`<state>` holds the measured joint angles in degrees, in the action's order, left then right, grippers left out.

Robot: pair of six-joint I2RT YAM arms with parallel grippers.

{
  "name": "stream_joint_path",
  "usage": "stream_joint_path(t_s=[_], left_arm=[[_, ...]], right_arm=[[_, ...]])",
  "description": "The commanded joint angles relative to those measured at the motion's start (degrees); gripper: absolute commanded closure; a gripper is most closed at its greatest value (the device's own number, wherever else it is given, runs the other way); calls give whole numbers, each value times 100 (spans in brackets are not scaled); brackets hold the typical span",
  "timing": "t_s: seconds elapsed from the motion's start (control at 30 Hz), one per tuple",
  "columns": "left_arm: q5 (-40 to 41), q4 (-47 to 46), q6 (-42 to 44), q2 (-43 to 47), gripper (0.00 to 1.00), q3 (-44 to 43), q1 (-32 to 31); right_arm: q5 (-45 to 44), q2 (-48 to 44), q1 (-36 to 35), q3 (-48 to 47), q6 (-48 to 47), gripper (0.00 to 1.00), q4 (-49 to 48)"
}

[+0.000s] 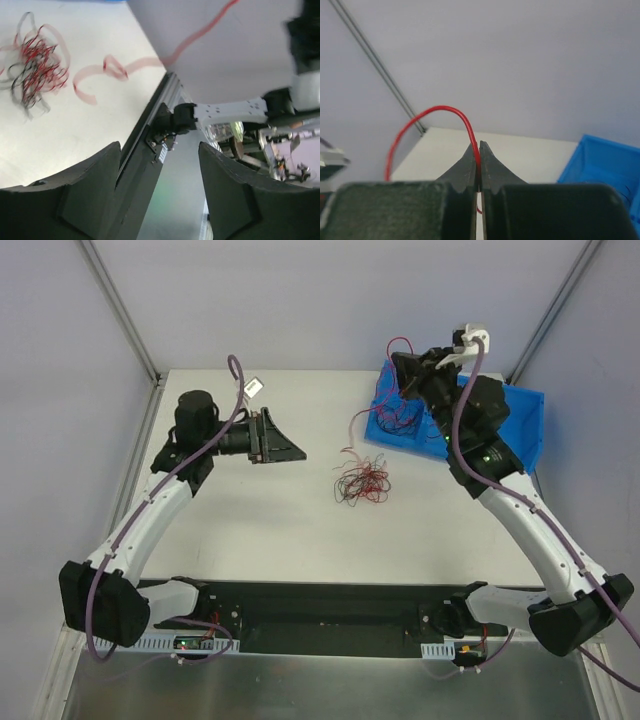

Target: Untangle the cables

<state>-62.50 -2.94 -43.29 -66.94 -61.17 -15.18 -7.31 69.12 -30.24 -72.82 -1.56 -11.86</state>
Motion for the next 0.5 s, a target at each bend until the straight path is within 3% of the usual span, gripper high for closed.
stream_joint_path(t_s=[0.0,0.07,0.2,0.47], left_arm=[[1097,609,760,-284,25,167,-318],[1581,777,865,-407,12,131,-459],[2188,804,1041,-434,12,96,-556],[2031,804,1015,-461,10,8,-741]], right_arm=[[643,-145,18,-750,797,100,166],[670,-171,9,-927,1104,100,280],[1214,-153,-26,-1339,1448,100,368],[1048,-206,-61,-1956,1273,100,1150]])
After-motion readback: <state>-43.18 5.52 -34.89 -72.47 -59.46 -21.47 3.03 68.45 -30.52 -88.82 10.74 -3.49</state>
